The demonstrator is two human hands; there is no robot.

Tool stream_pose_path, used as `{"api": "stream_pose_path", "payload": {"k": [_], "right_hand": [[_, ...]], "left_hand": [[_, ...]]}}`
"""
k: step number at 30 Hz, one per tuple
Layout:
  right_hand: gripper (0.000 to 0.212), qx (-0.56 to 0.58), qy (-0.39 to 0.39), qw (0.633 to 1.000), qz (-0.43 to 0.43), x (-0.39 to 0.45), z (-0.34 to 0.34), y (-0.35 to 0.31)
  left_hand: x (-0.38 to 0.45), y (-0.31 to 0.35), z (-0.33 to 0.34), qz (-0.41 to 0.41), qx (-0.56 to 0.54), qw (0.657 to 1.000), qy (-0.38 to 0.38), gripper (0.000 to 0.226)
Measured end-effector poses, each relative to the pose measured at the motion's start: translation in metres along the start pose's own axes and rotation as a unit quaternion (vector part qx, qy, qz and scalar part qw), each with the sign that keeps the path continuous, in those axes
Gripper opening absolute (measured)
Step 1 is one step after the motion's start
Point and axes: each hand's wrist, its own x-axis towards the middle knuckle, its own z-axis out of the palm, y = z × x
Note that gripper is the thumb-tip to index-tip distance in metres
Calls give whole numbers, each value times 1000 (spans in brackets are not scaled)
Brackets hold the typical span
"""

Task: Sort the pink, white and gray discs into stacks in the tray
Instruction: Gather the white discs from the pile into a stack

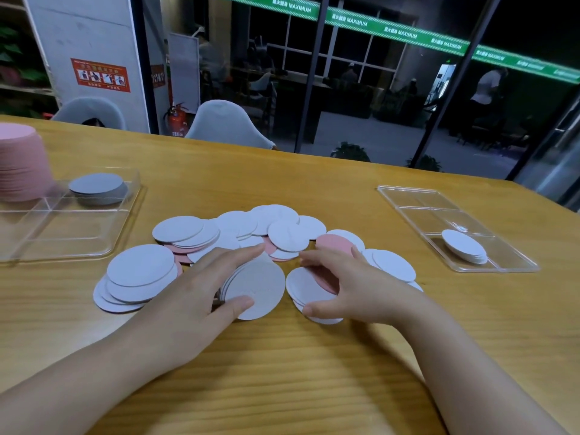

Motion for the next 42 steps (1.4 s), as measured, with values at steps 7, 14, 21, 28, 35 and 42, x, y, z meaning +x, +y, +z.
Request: {"api": "stream_pose_path", "payload": {"k": [7, 14, 21, 28, 35, 42], "right_hand": [[68, -11, 54, 998, -24, 11, 14, 2], [64, 144, 144, 976, -82, 5, 13, -3], [62, 132, 223, 954, -152, 6, 27, -19], [70, 61, 218, 957, -184, 20, 47, -24], [38, 88, 237, 951, -178, 20, 34, -17], [73, -2, 48, 998, -48, -2, -1, -4]], "left_hand": [[0, 0, -1, 0, -15, 1000, 5, 61], [0, 0, 2, -20, -31, 999, 33, 48], [1, -3, 4, -37, -47, 997, 56, 41], [3, 0, 6, -38, -75, 995, 52, 40], [1, 3, 4, -23, -52, 998, 40, 53], [0, 0, 0, 5, -4, 1000, 30, 49]]}}
